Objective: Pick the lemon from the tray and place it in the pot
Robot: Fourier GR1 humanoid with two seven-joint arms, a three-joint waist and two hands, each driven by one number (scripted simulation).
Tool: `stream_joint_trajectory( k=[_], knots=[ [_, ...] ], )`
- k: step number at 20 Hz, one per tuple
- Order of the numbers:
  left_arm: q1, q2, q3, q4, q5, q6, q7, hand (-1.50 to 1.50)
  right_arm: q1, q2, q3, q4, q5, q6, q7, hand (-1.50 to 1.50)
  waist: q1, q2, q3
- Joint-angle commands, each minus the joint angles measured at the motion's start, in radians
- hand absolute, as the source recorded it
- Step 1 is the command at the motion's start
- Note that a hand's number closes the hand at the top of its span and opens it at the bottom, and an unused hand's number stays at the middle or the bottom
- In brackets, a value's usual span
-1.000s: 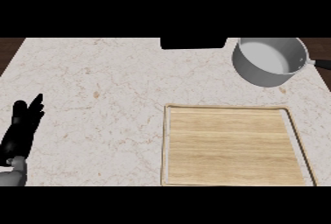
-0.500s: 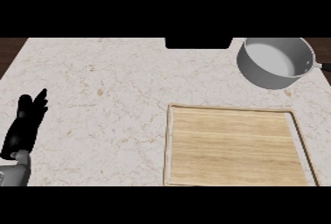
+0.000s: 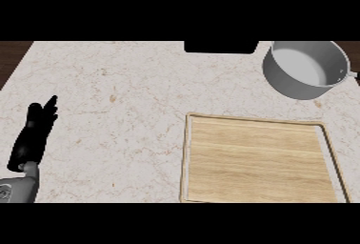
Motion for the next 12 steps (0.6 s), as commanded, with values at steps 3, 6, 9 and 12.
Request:
stream_joint_trajectory(
  k=[3,6,9,12],
  knots=[
    [-0.021,-0.020,0.004,0.059,-0.018,0.007,-0.044,0.00,-0.180,0.112,0.182,0.043,0.053,-0.009,0.127,1.50,0.000,0.001,0.000],
    [0.028,-0.006,0.012,0.002,-0.015,-0.010,-0.042,0.00,-0.223,0.149,0.235,0.112,0.100,-0.021,0.114,1.50,-0.001,-0.001,0.000],
    [0.009,0.010,0.033,0.008,0.008,-0.040,-0.016,0.00,-0.236,0.188,0.270,0.169,0.118,0.004,0.097,1.50,-0.008,-0.001,0.000],
    [0.009,-0.002,0.033,0.012,-0.007,-0.022,-0.025,0.00,-0.330,0.208,0.288,0.312,0.141,0.021,0.103,1.50,0.001,0.002,0.001]
  ],
)
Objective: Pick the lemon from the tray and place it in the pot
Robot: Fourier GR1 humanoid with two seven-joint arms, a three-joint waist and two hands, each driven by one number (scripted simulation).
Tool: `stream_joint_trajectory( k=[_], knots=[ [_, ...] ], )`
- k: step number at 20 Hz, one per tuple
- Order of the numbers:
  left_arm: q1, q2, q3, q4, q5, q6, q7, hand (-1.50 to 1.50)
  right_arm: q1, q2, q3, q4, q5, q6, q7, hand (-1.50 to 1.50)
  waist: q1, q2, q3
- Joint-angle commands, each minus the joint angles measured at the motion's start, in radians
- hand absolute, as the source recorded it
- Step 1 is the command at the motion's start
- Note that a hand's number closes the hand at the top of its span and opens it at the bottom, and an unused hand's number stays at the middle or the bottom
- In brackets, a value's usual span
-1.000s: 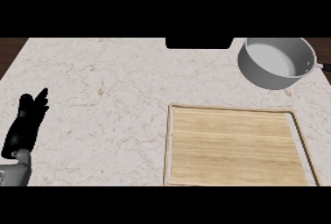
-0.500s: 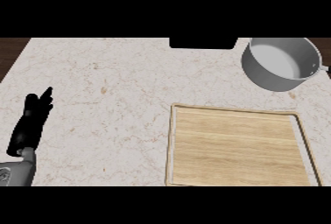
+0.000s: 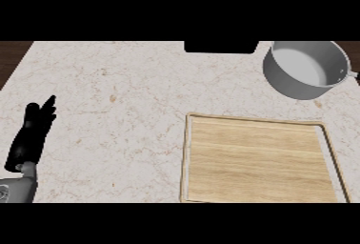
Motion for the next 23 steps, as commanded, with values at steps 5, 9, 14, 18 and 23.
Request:
stream_joint_trajectory(
  k=[5,9,14,18,23],
  knots=[
    [-0.024,-0.007,0.017,0.020,-0.005,0.002,0.000,0.00,-0.092,0.113,0.010,0.270,0.007,0.007,-0.010,-1.50,-0.002,0.003,0.001],
    [-0.019,-0.026,-0.011,0.019,-0.031,0.008,-0.012,0.00,-0.163,0.169,-0.067,0.329,-0.067,-0.024,-0.030,-1.50,-0.003,0.003,0.001],
    [-0.001,-0.006,0.017,0.027,-0.001,-0.022,-0.036,0.00,-0.165,0.195,-0.217,0.384,-0.182,-0.142,-0.081,-1.50,0.001,0.003,0.002],
    [-0.001,-0.035,0.005,0.020,-0.024,0.011,-0.015,0.00,-0.174,0.131,-0.304,0.410,-0.244,-0.177,-0.104,-1.50,-0.011,0.001,0.002],
    [0.043,-0.017,0.016,-0.049,-0.014,-0.006,-0.003,0.00,-0.148,-0.016,-0.395,0.488,-0.296,-0.168,-0.139,-1.50,-0.002,0.002,0.003]
  ],
)
